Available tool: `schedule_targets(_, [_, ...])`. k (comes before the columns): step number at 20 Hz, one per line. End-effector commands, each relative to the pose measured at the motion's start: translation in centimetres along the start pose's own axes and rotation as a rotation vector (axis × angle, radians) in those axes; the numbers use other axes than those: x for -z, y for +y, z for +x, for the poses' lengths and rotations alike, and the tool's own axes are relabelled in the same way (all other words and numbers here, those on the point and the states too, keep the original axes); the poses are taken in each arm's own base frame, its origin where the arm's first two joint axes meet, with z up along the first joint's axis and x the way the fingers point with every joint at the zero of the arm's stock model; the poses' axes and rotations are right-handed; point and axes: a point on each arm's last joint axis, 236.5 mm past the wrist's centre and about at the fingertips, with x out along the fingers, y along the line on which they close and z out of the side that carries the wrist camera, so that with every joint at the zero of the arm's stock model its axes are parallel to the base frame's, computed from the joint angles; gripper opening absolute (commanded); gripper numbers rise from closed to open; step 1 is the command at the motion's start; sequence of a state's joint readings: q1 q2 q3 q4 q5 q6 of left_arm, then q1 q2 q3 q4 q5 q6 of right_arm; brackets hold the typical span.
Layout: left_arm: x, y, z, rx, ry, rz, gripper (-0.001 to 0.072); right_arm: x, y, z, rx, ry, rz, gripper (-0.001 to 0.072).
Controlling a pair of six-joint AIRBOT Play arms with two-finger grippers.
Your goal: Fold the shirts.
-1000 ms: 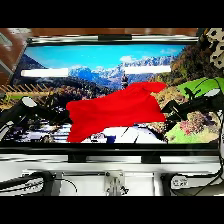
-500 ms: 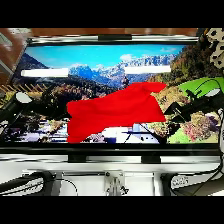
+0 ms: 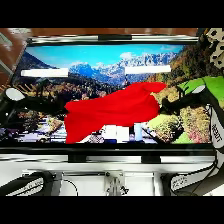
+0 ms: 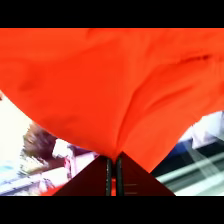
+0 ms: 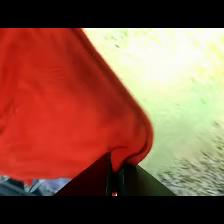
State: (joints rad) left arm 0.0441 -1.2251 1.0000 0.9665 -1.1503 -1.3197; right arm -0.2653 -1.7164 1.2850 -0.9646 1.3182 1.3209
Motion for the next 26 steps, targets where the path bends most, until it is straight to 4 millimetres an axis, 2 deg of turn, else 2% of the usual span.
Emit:
schedule_targets(1, [-4.8, -1.6, -5.7, -0.082, -0.171, 0.141, 0.0035, -2.6, 6.3, -6.8, -0.027, -0.144, -0.248, 0.0077])
schedule_targets(2, [-7.4, -3.6, -9.2, -0.087, -0.273, 0.2, 0.0035, -3.5, 8.9, -10.9, -0.01, -0.244, -0.356, 0.0076])
schedule_targets(3, [-10.2, -6.6, -13.9, -0.085, -0.402, 0.272, 0.0035, -4.1, 12.1, -15.7, 0.016, -0.369, -0.472, 0.0077])
schedule_targets(4, [-12.3, -10.3, -19.4, -0.081, -0.545, 0.354, 0.0034, -4.2, 16.1, -21.7, 0.05, -0.535, -0.594, 0.0076])
schedule_targets(5, [-13.5, -14.1, -25.2, -0.075, -0.691, 0.433, 0.0035, -3.3, 20.2, -28.5, 0.096, -0.727, -0.698, 0.0076])
schedule_targets(6, [-13.9, -18.2, -31.8, -0.067, -0.862, 0.515, 0.0035, -1.7, 23.7, -35.2, 0.157, -0.936, -0.776, 0.0077])
schedule_targets(7, [-13.3, -21.5, -37.8, -0.06, -1.023, 0.58, 0.0035, 1.0, 26.9, -41.8, 0.213, -1.151, -0.837, 0.0076])
schedule_targets(8, [-11.7, -24.7, -43.6, -0.05, -1.184, 0.639, 0.0035, 5.1, 30.0, -48.3, 0.253, -1.384, -0.874, 0.0077])
schedule_targets(9, [-9.7, -27.0, -48.1, -0.034, -1.31, 0.675, 0.0035, 9.5, 32.0, -53.3, 0.267, -1.58, -0.888, 0.0077])
schedule_targets(10, [-7.3, -28.7, -51.7, 0.004, -1.419, 0.675, 0.0035, 14.5, 33.6, -56.8, 0.282, -1.734, -0.908, 0.0077])
schedule_targets(11, [-5.1, -29.6, -53.7, 0.041, -1.477, 0.658, 0.0035, 18.9, 34.3, -58.7, 0.301, -1.826, -0.923, 0.0077])
schedule_targets(12, [-2.8, -30.0, -54.6, 0.051, -1.495, 0.665, 0.0035, 22.4, 34.5, -59.5, 0.321, -1.872, -0.927, 0.0077])
schedule_targets(13, [-1.1, -30.1, -54.5, 0.045, -1.486, 0.673, 0.0035, 25.2, 34.3, -59.6, 0.337, -1.889, -0.924, 0.0077])
schedule_targets(14, [0.6, -29.9, -54.2, 0.04, -1.471, 0.678, 0.0035, 27.1, 33.9, -59.1, 0.359, -1.876, -0.922, 0.0077])
schedule_targets(15, [1.9, -29.5, -53.9, 0.026, -1.464, 0.677, 0.0035, 28.4, 33.1, -58.3, 0.402, -1.842, -0.915, 0.0077])
schedule_targets(17, [3.1, -28.3, -53.7, -0.034, -1.47, 0.667, 0.0035, 29.1, 30.9, -56.5, 0.487, -1.743, -0.882, 0.0077])
schedule_targets(19, [2.9, -26.8, -53.6, -0.095, -1.464, 0.636, 0.0035, 28.2, 28.7, -54.8, 0.542, -1.635, -0.833, 0.0077])
schedule_targets(21, [1.5, -25.2, -51.8, -0.127, -1.389, 0.585, 0.0035, 26.4, 27.4, -53.1, 0.521, -1.545, -0.782, 0.0077])
schedule_targets(23, [-0.2, -23.4, -48.0, -0.151, -1.241, 0.554, 0.0035, 23.3, 25.6, -50.5, 0.498, -1.413, -0.719, 0.0077])
schedule_targets(24, [-1.2, -22.0, -45.2, -0.165, -1.14, 0.531, 0.0035, 21.5, 24.4, -48.8, 0.494, -1.326, -0.686, 0.0077])
schedule_targets(26, [-3.2, -18.7, -39.1, -0.188, -0.925, 0.472, 0.0035, 17.2, 20.9, -43.8, 0.489, -1.087, -0.605, 0.0077])
